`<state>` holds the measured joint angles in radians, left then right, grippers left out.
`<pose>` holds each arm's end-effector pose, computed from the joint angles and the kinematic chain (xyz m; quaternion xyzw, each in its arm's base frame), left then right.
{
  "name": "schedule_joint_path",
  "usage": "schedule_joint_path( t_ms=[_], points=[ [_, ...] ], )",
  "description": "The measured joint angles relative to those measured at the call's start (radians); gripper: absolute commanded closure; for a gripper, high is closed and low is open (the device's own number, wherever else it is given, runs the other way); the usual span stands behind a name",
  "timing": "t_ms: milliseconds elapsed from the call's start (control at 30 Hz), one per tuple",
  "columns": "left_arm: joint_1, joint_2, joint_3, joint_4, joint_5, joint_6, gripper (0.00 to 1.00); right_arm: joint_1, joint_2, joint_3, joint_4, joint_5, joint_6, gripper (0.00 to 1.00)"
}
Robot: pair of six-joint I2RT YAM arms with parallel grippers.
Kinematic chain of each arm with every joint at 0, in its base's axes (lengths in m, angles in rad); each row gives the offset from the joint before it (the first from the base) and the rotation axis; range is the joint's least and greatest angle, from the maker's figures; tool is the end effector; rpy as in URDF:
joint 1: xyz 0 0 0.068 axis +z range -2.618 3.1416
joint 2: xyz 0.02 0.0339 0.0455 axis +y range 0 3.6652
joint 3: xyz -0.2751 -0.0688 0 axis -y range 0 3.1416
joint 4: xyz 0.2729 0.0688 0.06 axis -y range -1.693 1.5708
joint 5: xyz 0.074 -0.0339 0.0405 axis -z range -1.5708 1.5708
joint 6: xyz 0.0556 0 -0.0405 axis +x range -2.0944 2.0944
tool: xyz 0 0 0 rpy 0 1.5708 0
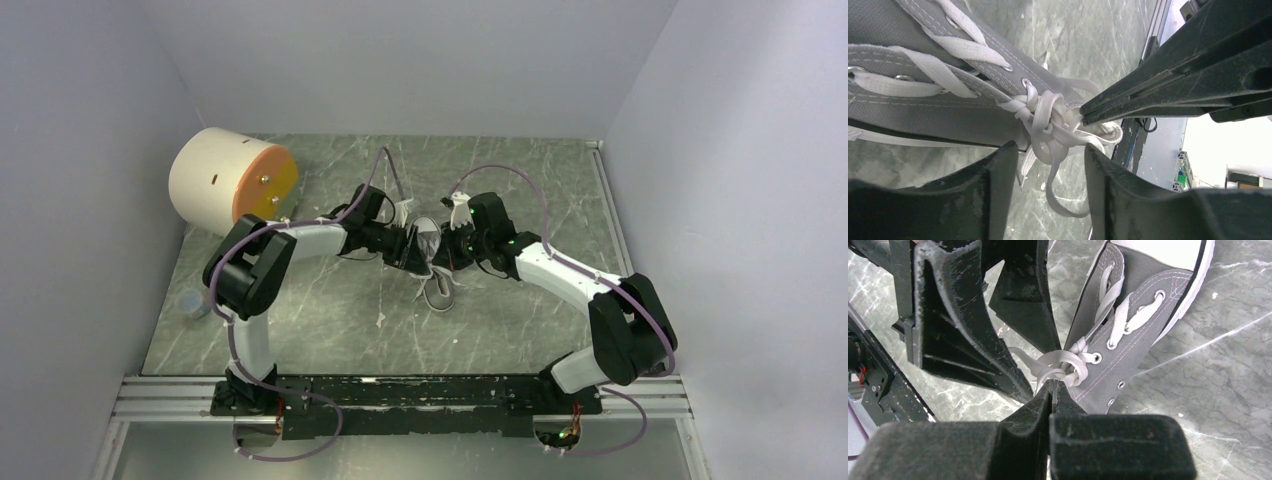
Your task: Tie the shoes
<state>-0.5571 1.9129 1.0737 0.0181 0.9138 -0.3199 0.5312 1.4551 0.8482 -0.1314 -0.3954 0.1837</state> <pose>0.3271 -0.2556 0.1307 0.2592 0.8101 -0.5112 0.1232 0.2817 0.1903 0.1961 -0.2333 0.8696 0.3070 0.3085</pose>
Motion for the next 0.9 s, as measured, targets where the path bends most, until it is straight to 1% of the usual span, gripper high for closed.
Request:
schedule_joint_path(
  t_ms=[67,167,233,267,333,367,433,467,500,633,767,900],
  points=[
    [0.0,0.003,0.0,0.012,0.0,-0.007,0.53,0.0,0.0,0.0,0.001,-0.003,0.001,1.0],
    [0.0,0.012,0.0,0.037,-0.001,-0.023,0.59,0.0,0.0,0.0,0.003,-0.009,0.003,1.0],
    [0.0,0.019,0.0,0.047,-0.001,-0.034,0.65,0.0,0.0,0.0,0.004,-0.013,0.003,1.0],
    [0.0,0.021,0.0,0.05,-0.001,-0.037,0.69,0.0,0.0,0.0,0.005,-0.014,0.004,0.98],
    [0.0,0.023,0.0,0.054,-0.001,-0.044,0.72,0.0,0.0,0.0,0.006,-0.015,0.009,0.81],
    [0.0,0.023,0.0,0.056,-0.002,-0.043,0.73,-0.001,0.0,0.0,0.006,-0.013,0.016,0.76],
    [0.0,0.023,0.0,0.057,-0.002,-0.043,0.76,-0.009,0.0,0.0,0.006,-0.005,0.029,0.74],
    [0.0,0.023,0.0,0.057,-0.002,-0.043,0.79,-0.019,0.0,0.0,0.006,-0.002,0.035,0.74],
    [0.0,0.023,0.0,0.057,-0.002,-0.042,0.81,-0.031,-0.001,0.0,0.007,0.0,0.043,0.73],
    [0.0,0.023,0.0,0.056,-0.002,-0.039,0.81,-0.066,0.01,0.018,-0.009,0.0,0.067,0.71],
    [-0.001,0.023,-0.001,0.056,-0.001,-0.036,0.83,-0.069,0.072,0.068,-0.01,-0.014,0.071,0.7],
    [-0.001,0.023,-0.001,0.055,-0.001,-0.035,0.83,-0.067,0.129,0.078,-0.012,-0.039,0.071,0.7]
  ],
)
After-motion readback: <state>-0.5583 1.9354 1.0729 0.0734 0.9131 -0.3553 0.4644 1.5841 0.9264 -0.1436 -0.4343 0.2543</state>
